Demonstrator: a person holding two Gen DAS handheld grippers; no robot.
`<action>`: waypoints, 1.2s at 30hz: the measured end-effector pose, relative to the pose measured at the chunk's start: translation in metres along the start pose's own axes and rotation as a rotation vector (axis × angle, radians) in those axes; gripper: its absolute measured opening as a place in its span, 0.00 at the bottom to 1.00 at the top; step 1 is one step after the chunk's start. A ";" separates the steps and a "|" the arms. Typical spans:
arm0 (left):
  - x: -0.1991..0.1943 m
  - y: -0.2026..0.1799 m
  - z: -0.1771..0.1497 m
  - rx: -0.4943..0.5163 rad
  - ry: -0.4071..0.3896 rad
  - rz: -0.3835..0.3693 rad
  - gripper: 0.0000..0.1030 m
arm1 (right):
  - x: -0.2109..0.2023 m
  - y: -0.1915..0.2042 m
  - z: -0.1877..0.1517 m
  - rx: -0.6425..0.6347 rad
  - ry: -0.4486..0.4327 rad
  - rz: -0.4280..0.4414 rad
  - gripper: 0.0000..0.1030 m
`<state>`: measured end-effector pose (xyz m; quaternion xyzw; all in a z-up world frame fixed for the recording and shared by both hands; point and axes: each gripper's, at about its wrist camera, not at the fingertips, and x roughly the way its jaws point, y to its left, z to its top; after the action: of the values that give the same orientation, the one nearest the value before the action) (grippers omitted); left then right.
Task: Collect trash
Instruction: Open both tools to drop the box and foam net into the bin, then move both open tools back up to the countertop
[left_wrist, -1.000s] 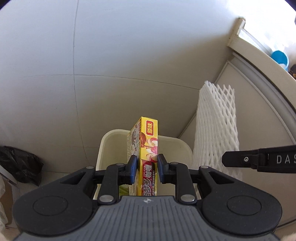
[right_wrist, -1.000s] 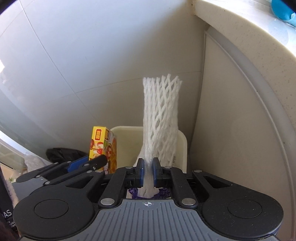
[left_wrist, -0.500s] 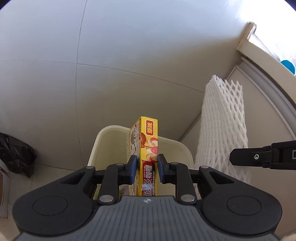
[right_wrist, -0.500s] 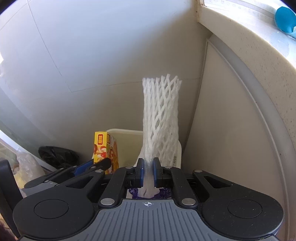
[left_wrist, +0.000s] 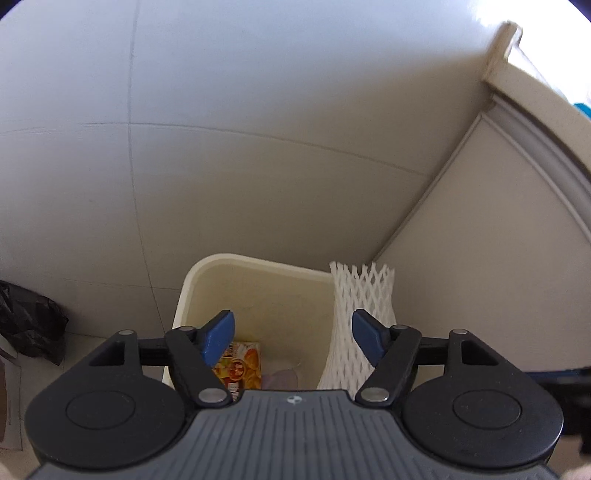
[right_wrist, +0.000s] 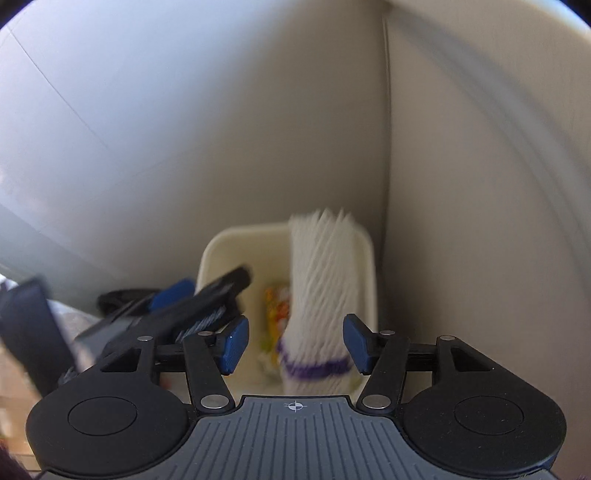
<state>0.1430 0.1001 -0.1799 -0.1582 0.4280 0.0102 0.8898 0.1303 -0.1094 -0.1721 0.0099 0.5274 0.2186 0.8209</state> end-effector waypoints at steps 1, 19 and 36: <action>0.003 0.002 0.000 0.009 0.018 0.002 0.68 | 0.001 0.001 -0.003 -0.006 0.006 0.004 0.56; -0.130 -0.017 0.096 0.000 0.236 0.105 0.95 | -0.095 0.050 -0.013 0.005 -0.030 -0.036 0.79; -0.174 -0.075 0.164 0.090 0.164 0.090 0.99 | -0.215 0.036 0.013 0.056 -0.255 -0.186 0.88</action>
<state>0.1690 0.0973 0.0695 -0.0991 0.5062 0.0182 0.8565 0.0547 -0.1538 0.0278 0.0115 0.4234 0.1236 0.8974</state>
